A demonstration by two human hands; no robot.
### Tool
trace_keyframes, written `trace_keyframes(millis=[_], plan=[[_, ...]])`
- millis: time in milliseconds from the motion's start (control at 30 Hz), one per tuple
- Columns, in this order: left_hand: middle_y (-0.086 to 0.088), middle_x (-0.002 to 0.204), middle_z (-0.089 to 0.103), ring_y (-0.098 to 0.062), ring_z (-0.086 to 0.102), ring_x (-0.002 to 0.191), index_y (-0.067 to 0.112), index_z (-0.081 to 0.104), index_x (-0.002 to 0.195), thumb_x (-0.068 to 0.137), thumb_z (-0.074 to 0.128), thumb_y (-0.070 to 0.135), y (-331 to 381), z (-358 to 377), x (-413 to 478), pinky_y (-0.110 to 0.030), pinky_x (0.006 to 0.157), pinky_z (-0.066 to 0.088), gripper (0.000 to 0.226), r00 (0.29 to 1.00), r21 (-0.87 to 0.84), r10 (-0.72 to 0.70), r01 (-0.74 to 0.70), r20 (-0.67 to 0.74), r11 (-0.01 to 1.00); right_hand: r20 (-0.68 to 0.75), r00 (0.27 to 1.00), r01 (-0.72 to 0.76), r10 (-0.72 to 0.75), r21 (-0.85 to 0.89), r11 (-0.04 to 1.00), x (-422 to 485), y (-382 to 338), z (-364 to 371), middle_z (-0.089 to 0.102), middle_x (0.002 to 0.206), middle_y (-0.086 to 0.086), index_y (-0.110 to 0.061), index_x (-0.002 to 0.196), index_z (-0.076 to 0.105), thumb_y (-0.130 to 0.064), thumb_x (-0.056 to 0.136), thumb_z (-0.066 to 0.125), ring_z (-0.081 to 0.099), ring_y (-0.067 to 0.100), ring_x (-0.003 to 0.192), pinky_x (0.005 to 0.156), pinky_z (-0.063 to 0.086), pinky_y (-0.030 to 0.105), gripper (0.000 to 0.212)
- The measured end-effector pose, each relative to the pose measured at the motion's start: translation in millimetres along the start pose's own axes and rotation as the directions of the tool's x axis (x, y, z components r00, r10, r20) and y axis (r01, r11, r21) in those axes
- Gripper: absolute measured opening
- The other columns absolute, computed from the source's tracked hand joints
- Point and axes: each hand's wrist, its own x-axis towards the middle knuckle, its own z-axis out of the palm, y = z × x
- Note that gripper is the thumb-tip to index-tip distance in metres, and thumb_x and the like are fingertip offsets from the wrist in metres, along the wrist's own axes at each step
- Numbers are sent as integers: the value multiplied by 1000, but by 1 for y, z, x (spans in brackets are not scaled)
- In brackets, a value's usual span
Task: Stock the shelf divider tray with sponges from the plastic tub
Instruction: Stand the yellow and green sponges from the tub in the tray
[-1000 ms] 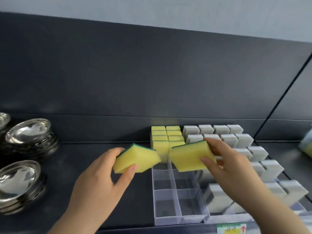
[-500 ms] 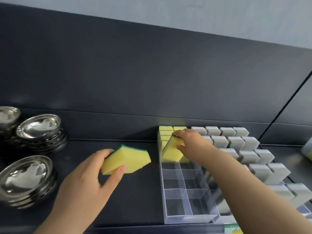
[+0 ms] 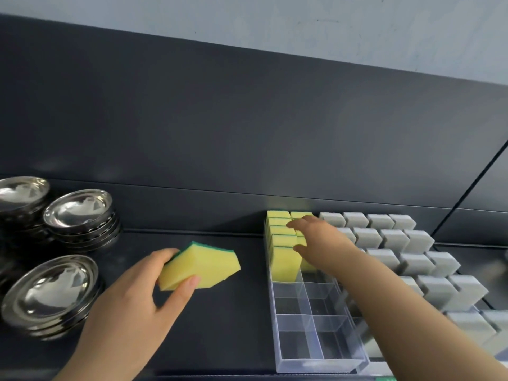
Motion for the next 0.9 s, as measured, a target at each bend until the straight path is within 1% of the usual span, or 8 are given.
trace_keyframes(millis=[100,200,333,533,667,733,833,900], plan=[[22,76,58,-3,59,71,40,51,100,73,49,60,4,3,7,-24,50,45,34,998,17,-19,18,55,1000,-181,983,23,5,154,988,-15,8,-28,53,124,-2,-25,127,51,-21,85,63,53,16,107,89,44,29,44],[17,74,57,-4,56,70,40,50,101,71,39,70,14,19,22,-29,54,47,43,988,60,11,-20,157,998,-342,940,122,11,365,923,-36,11,-43,60,101,-11,-25,112,61,-15,81,67,57,7,92,86,46,22,33],[21,85,53,-4,50,76,42,44,106,77,44,65,39,60,50,-23,60,42,37,936,77,60,-92,348,993,-345,938,225,-29,544,808,-57,3,-32,58,98,-24,-45,98,56,-16,80,70,57,-5,92,81,44,7,38],[13,105,57,-11,54,87,35,45,120,83,53,57,61,118,82,-27,66,46,44,872,85,120,-181,475,980,-298,953,197,-48,497,845,-54,9,-1,52,105,-20,-31,116,57,-15,85,64,54,-2,98,86,42,8,36],[11,102,56,-13,54,83,35,45,119,84,53,56,62,135,87,-28,63,44,42,871,116,146,-224,469,968,-232,971,160,-59,448,879,-49,15,9,50,108,-15,-25,121,56,-15,87,62,52,0,96,87,41,8,36],[11,96,53,-12,52,80,34,44,120,84,55,54,61,140,88,-26,61,43,42,871,107,136,-210,472,972,-212,976,149,-56,454,879,-46,17,11,51,111,-12,-24,121,56,-15,87,61,52,1,96,88,43,12,36],[11,91,48,-11,51,76,33,43,121,84,57,50,60,146,87,-23,57,39,43,874,64,117,-167,472,984,-206,977,151,-63,451,880,-44,21,14,51,113,-10,-23,123,56,-15,87,62,52,1,95,87,41,7,37],[11,89,47,-9,49,73,33,42,121,84,58,49,62,147,87,-19,52,34,44,881,41,115,-151,460,988,-206,976,152,-63,451,879,-43,23,15,51,113,-9,-21,123,56,-15,87,62,53,2,94,87,43,10,38]])
